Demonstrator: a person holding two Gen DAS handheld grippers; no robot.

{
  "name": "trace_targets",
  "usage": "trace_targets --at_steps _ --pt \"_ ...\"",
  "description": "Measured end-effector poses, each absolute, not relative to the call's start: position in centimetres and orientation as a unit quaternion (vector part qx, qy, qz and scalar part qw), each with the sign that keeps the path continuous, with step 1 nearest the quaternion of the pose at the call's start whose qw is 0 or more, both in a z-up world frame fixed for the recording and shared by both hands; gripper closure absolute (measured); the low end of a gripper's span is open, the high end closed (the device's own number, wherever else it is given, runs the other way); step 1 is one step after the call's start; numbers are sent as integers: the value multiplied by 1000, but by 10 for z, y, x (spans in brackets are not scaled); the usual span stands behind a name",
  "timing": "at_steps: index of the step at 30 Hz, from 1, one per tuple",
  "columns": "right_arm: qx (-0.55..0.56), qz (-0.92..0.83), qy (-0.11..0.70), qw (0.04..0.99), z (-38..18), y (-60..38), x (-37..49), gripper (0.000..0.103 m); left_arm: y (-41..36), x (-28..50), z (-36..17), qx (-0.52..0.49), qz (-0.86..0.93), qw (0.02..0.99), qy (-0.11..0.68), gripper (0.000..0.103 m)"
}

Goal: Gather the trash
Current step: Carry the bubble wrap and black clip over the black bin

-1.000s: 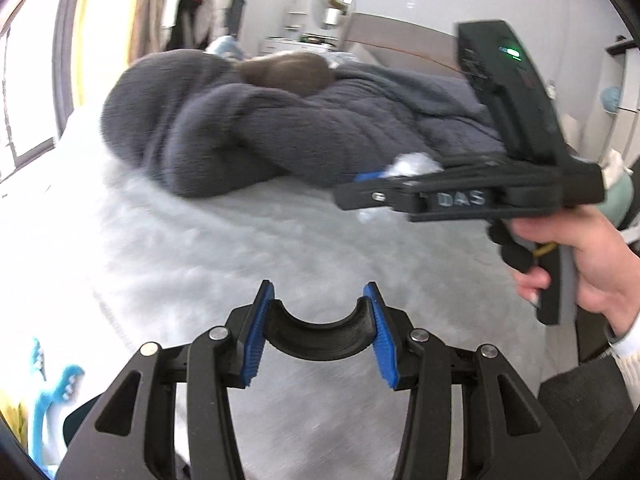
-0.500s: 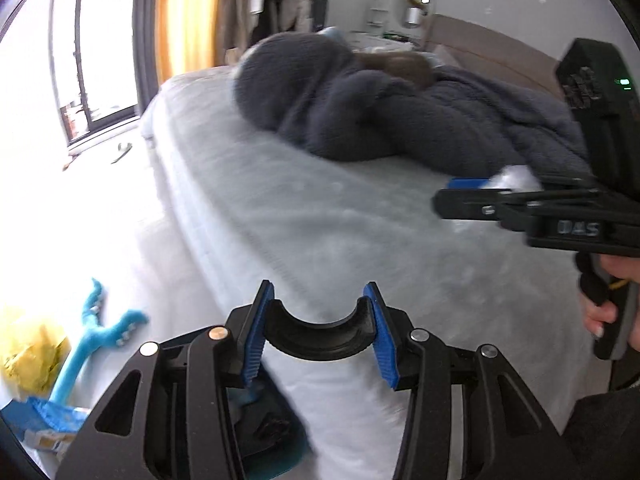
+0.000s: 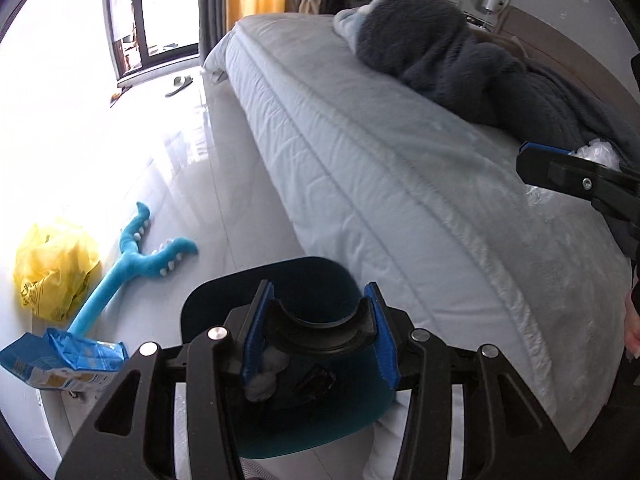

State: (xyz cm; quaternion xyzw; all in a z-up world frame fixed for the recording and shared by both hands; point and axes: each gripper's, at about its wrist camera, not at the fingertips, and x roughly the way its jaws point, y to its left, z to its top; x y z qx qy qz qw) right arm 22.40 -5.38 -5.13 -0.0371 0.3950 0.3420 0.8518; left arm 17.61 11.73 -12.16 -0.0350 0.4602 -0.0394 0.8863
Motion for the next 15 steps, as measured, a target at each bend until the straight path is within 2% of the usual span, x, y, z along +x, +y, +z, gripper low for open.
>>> trace_targets --at_steps 11,15 --pt "-46 371 407 834 -65 0 223 68 158 166 -156 -44 -23 851 522 50" --pt "-58 382 418 822 -76 23 218 68 170 162 -165 -44 -16 842 537 32"
